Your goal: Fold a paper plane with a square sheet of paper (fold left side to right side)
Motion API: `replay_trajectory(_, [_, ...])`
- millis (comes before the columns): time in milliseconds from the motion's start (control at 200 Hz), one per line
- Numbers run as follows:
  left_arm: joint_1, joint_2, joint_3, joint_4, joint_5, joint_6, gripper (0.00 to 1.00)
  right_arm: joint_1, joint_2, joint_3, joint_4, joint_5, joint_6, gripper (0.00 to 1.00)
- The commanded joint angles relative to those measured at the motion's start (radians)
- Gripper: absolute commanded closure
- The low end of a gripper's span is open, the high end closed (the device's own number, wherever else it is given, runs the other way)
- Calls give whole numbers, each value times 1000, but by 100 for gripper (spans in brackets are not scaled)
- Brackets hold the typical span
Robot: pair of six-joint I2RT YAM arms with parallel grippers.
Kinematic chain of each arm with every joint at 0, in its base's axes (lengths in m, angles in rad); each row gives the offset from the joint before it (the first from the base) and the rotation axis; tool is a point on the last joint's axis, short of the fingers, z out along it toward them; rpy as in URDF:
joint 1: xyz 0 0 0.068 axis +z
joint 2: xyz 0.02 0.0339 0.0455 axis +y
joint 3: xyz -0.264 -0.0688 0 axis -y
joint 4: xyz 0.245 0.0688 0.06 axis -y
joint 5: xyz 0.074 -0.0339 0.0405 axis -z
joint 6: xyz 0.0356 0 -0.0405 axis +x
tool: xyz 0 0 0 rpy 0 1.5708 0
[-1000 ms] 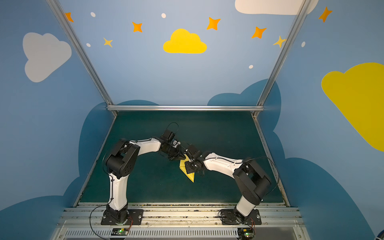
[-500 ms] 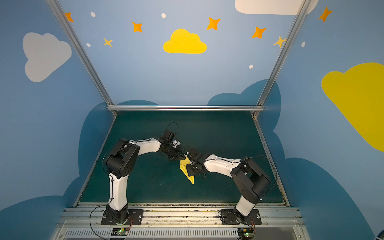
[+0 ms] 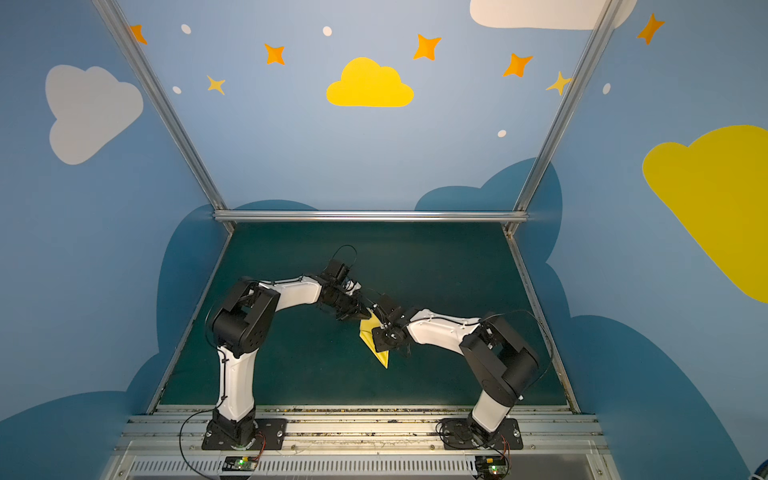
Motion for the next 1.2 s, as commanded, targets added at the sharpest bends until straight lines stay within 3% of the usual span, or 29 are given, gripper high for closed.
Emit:
replay_trajectory(0, [-9,40,-19,-27,-32,13,90,-5,16,2,3,0,2,100])
replay_trajectory(1196, [-16,40,-18,-28,-31,13,92,-29,13,-44,4,15,22,100])
